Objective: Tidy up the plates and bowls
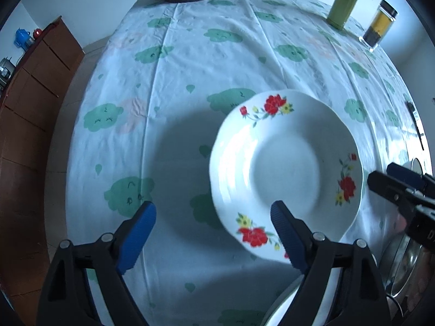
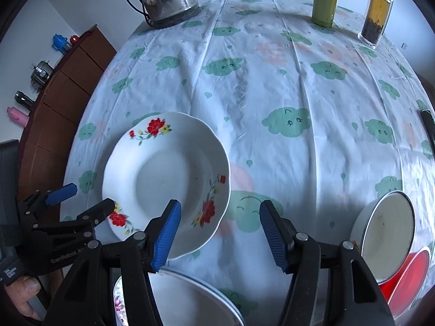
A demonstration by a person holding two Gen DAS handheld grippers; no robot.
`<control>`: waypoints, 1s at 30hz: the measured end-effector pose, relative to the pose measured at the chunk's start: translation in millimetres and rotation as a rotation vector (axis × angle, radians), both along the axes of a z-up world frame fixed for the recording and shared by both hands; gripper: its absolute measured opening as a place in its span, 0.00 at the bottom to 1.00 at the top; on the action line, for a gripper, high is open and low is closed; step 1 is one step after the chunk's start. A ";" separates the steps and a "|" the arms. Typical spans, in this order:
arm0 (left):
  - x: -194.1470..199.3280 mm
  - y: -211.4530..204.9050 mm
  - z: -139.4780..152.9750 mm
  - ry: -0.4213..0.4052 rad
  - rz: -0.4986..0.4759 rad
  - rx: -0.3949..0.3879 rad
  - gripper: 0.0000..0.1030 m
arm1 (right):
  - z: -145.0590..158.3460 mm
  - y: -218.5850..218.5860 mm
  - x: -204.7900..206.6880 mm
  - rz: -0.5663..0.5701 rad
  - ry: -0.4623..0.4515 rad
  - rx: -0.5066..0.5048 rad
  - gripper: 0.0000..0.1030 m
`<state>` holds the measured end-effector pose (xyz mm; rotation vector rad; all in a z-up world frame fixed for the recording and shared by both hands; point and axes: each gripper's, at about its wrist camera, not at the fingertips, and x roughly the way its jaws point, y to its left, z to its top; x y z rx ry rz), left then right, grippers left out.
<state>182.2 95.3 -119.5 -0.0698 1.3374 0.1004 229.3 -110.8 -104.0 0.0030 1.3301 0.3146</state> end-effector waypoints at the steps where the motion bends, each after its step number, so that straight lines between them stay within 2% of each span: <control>1: 3.0 0.6 -0.9 0.001 0.002 0.001 0.84 | -1.6 0.3 1.9 0.001 0.004 -0.003 0.60; 8: 16.9 2.0 -13.4 0.040 0.002 -0.013 0.76 | -15.1 5.7 14.6 0.008 0.044 -0.012 0.57; 11: 20.9 1.7 -15.3 0.044 0.003 -0.015 0.72 | -21.7 6.5 18.9 0.007 0.064 -0.011 0.48; 15: 25.6 0.6 -17.3 0.055 -0.008 -0.018 0.65 | -25.6 9.8 21.5 0.016 0.068 -0.016 0.47; 19: 30.1 1.5 -20.9 0.067 -0.012 -0.019 0.51 | -27.7 12.0 23.7 0.017 0.071 -0.019 0.43; 23: 34.4 1.4 -26.2 0.080 -0.017 -0.024 0.44 | -31.9 13.6 25.0 0.022 0.079 -0.030 0.39; 25: 36.7 3.3 -30.0 0.088 -0.018 -0.042 0.34 | -33.6 15.6 25.1 0.029 0.079 -0.041 0.28; 27: 38.1 3.3 -30.4 0.087 -0.024 -0.058 0.28 | -35.5 18.8 24.5 0.042 0.086 -0.049 0.26; 30: 40.2 0.6 -29.8 0.087 -0.029 -0.037 0.28 | -36.5 21.4 24.1 0.052 0.079 -0.072 0.24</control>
